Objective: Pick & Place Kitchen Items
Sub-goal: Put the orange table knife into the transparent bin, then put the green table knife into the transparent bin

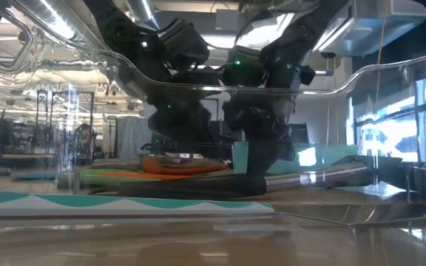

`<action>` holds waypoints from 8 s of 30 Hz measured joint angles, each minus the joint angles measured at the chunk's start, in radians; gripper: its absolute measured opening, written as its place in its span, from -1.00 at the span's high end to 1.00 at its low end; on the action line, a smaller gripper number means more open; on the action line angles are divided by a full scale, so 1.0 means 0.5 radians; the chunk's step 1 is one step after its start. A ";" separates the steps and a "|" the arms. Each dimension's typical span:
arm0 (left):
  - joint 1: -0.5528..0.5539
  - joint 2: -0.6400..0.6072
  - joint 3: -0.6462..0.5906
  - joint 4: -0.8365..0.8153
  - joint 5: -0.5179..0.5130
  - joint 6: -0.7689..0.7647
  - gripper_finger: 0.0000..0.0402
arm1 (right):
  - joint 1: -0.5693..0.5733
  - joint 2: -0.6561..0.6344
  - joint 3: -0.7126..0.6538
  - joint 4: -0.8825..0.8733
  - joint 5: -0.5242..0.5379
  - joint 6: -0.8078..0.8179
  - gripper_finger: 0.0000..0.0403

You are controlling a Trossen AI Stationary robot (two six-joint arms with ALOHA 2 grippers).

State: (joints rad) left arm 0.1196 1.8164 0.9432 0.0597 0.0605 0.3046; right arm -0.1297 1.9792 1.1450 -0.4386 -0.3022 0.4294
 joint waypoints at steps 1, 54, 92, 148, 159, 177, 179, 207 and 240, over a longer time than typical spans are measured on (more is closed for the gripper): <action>-0.004 0.000 0.000 0.001 -0.064 0.032 0.26 | -0.013 0.001 -0.002 0.004 -0.022 -0.005 0.79; 0.016 0.225 0.007 0.111 -0.028 0.249 0.69 | -0.200 0.028 -0.014 0.176 -0.661 0.045 0.80; -0.008 0.082 0.476 -0.407 -0.186 -0.020 0.99 | -0.129 -0.626 0.265 -0.350 0.334 -0.334 -0.01; -1.113 -0.091 0.903 -0.845 -0.440 -2.238 0.99 | 0.426 -1.587 0.266 -0.646 0.425 -0.144 -0.01; -1.260 0.128 0.905 -0.580 -0.346 -2.526 0.99 | 0.584 -1.587 0.266 -0.644 0.425 -0.147 -0.01; -1.214 0.461 0.906 -0.587 -0.161 -2.496 0.99 | 0.783 -1.585 0.266 -0.643 0.521 -0.103 -0.01; -1.217 0.463 0.906 -0.588 -0.219 -2.491 0.99 | 0.799 -1.585 0.266 -0.643 0.565 -0.097 -0.01; -1.156 0.455 0.979 -0.688 -0.170 -2.510 0.52 | 0.817 -1.585 0.266 -0.644 0.603 -0.089 -0.01; -0.893 0.386 2.020 -2.595 -1.097 -1.927 0.72 | 0.799 -1.584 0.265 -0.966 0.617 -0.106 -0.01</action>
State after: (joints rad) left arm -0.3271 2.0094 1.9530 -1.2380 -0.4878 -0.6590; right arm 0.2699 1.1873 1.2778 -0.9215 0.0065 0.3764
